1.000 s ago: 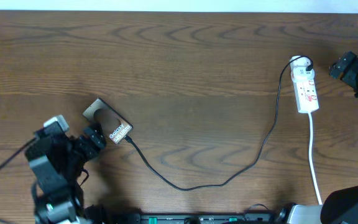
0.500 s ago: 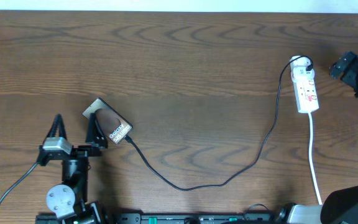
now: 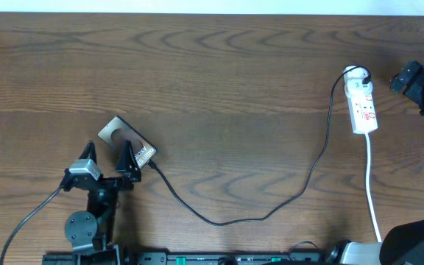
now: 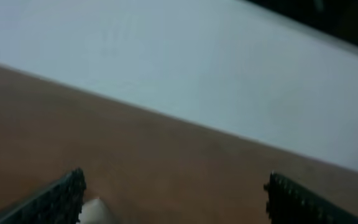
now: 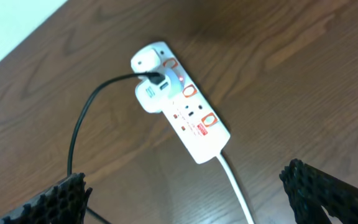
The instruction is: Plug charger to phone and switch on socket
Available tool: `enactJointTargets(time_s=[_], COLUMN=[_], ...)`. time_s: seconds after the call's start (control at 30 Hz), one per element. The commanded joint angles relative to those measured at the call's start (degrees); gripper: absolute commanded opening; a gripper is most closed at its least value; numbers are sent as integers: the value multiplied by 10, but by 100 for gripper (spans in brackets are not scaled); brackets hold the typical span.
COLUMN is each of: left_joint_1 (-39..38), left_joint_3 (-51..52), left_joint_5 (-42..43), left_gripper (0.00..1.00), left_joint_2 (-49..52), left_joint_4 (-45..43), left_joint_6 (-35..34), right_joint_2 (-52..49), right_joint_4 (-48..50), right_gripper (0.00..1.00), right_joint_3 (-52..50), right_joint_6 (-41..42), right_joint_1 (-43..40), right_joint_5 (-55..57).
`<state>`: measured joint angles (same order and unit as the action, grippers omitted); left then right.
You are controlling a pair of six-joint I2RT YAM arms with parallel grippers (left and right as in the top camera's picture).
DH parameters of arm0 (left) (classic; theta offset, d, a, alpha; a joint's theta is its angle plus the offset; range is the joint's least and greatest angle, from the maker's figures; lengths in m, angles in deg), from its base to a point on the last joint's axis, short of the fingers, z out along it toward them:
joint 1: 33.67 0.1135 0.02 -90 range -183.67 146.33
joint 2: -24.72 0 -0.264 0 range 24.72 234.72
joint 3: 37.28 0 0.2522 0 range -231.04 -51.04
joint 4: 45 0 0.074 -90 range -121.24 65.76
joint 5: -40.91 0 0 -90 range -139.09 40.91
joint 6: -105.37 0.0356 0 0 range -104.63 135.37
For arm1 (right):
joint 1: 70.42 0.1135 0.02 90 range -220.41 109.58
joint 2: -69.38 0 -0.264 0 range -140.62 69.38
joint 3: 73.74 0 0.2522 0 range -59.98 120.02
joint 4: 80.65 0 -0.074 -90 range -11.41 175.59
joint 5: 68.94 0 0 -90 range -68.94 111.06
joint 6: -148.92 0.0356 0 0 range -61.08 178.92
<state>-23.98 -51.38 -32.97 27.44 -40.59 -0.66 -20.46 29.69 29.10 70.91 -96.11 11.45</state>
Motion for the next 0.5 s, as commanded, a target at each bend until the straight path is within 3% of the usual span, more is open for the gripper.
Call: enactJointTargets(time_s=[0.0,0.17,0.47], left_joint_1=[0,0,0], left_joint_3=[1,1,1], left_joint_5=[-7,-7,-8], left_gripper=[91,91,91], left_joint_2=[-22,-27,-26], left_joint_4=[37,121,121], left_joint_6=[8,8,8], right_joint_2=[4,4,4], right_joint_4=[-1,-1,-2], right_gripper=[99,99,99], right_joint_3=[0,0,0], right_joint_6=[6,6,6], right_joint_1=[2,2,2], right_joint_5=[1,1,1])
